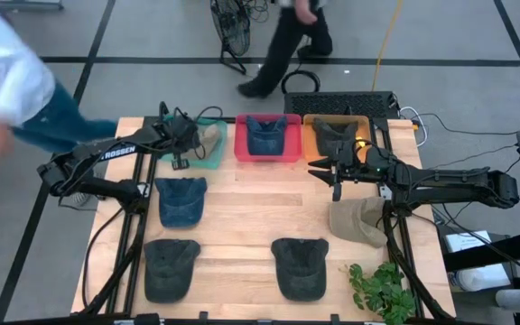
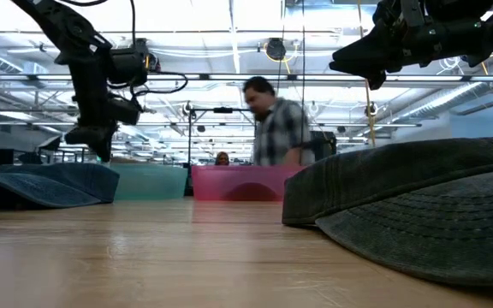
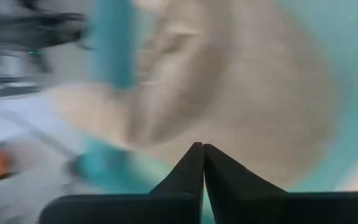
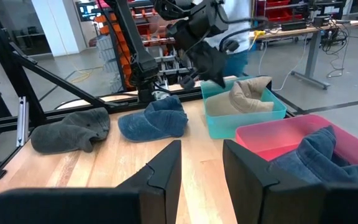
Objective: Pick & Place hat
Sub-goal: Put the left brown cap into the green bin
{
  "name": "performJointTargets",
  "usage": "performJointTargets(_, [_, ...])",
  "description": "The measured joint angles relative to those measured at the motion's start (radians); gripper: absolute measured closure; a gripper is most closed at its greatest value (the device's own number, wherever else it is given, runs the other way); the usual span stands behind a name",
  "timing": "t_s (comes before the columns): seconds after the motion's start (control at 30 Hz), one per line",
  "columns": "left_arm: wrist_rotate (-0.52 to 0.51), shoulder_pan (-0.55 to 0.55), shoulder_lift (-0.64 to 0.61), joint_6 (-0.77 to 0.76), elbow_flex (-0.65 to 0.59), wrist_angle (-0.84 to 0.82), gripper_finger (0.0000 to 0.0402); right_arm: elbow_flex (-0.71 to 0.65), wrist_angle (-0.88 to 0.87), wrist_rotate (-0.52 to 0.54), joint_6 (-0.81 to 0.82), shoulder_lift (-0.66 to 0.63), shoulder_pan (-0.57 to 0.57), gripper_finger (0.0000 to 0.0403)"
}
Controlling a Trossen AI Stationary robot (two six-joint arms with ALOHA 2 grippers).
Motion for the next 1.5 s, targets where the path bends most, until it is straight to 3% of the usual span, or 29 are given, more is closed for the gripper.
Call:
performJointTargets(0.13, [-0.135, -0.009, 0.000, 0.071, 0.010, 0.137, 0.0396, -0.021, 0.032, 0.009, 0.000, 0.000, 0.000, 0.0305])
performJointTargets(0.23, [-0.149, 0.003, 0.000, 0.094, 0.011, 0.282, 0.0395, -0.026, 0.035, 0.029, 0.000, 0.000, 0.000, 0.0305])
performJointTargets(0.3, [-0.115, 0.030, 0.000, 0.045, 0.011, 0.375, 0.0386, -0.026, 0.036, 0.029, 0.000, 0.000, 0.000, 0.0305])
performJointTargets(0.43, [0.066, 0.101, 0.010, -0.073, 0.011, 0.471, 0.0376, -0.026, 0.044, 0.024, 0.002, 0.000, 0.000, 0.0305])
performJointTargets(0.5, [0.111, 0.127, 0.025, -0.107, 0.011, 0.463, 0.0379, -0.026, 0.043, 0.023, 0.003, 0.000, 0.000, 0.0305])
performJointTargets(0.7, [0.118, 0.157, 0.052, -0.256, 0.011, 0.351, 0.0397, -0.026, 0.051, 0.023, 0.000, 0.000, 0.000, 0.0305])
performJointTargets(0.87, [0.189, 0.156, 0.052, -0.371, 0.011, 0.270, 0.0377, -0.026, 0.068, 0.023, 0.000, 0.000, 0.000, 0.0305])
performJointTargets(1.27, [0.252, 0.152, 0.051, -0.474, 0.011, 0.091, 0.0396, -0.026, 0.072, 0.022, 0.002, 0.000, 0.000, 0.0305])
performJointTargets(1.5, [0.257, 0.150, 0.015, -0.478, 0.011, 0.107, 0.0367, -0.026, 0.072, 0.022, 0.000, 0.000, 0.000, 0.0305])
